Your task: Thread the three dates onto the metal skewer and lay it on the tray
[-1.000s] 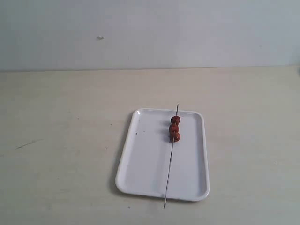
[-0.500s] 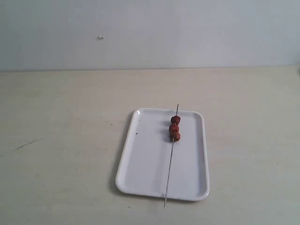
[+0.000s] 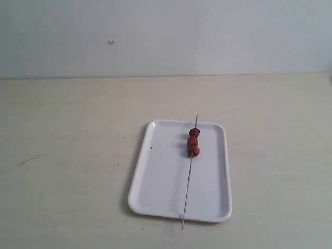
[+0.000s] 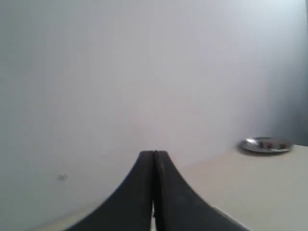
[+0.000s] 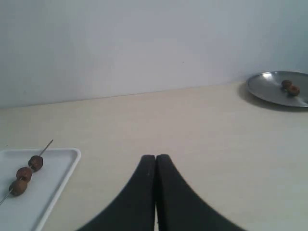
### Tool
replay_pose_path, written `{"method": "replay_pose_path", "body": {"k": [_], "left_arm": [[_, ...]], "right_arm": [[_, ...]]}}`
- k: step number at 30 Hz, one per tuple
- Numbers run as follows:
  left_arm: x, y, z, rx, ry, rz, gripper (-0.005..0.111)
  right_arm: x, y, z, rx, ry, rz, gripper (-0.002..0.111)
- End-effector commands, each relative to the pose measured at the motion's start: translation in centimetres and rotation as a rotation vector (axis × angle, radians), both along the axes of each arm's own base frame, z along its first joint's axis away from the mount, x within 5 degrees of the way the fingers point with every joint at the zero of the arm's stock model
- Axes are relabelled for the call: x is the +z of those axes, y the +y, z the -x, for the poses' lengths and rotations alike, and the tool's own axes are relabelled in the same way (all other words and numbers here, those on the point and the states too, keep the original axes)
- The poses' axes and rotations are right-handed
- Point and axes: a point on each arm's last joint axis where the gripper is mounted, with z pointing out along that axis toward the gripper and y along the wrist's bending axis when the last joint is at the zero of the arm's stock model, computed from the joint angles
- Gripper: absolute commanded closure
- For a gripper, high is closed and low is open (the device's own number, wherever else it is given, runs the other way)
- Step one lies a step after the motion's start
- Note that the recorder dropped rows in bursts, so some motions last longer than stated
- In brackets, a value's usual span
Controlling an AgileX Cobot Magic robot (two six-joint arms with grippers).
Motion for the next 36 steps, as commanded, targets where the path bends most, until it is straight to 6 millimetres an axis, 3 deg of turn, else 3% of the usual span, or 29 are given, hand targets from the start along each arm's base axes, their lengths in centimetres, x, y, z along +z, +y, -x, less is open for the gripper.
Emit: {"method": "replay_pose_path", "body": {"k": [1,4,7,13,16,19,24,36], "left_arm": [[-1.3,-0.4,0.1,-0.1,0.285,0.147,0.106],[-1.8,-0.5,0.0,-0.102,0.349,0.165,0.106],[-3.6,-0.8,-0.2,-0.093,0.399,0.097,0.106],[-6.8,-1.0,-0.7,-0.059,0.359,-0.061,0.106],[-6.7,-0.7,-1.0,0.019,0.371,-0.021,0.106],[-6.9,0.3,-1.6,0.23,0.398,0.022,0.106],[-8.6,1.2,-1.6,0.436,0.579,-0.002,0.106],[-8.6,1.4,-1.7,0.461,0.575,0.008,0.106]], "right_arm": [[-0.1,0.0,0.0,-0.008,0.002,0.003,0.108],[-0.1,0.0,0.0,-0.008,0.002,0.003,0.108],[-0.1,0.0,0.0,-0.008,0.002,0.003,0.108],[-0.1,0.0,0.0,-0.008,0.002,0.003,0.108],[-0.1,0.0,0.0,-0.008,0.002,0.003,0.108],[-0.1,0.0,0.0,-0.007,0.002,0.006,0.108],[-0.1,0.0,0.0,-0.008,0.002,0.004,0.108],[-0.1,0.0,0.0,-0.008,0.002,0.004,0.108]]}}
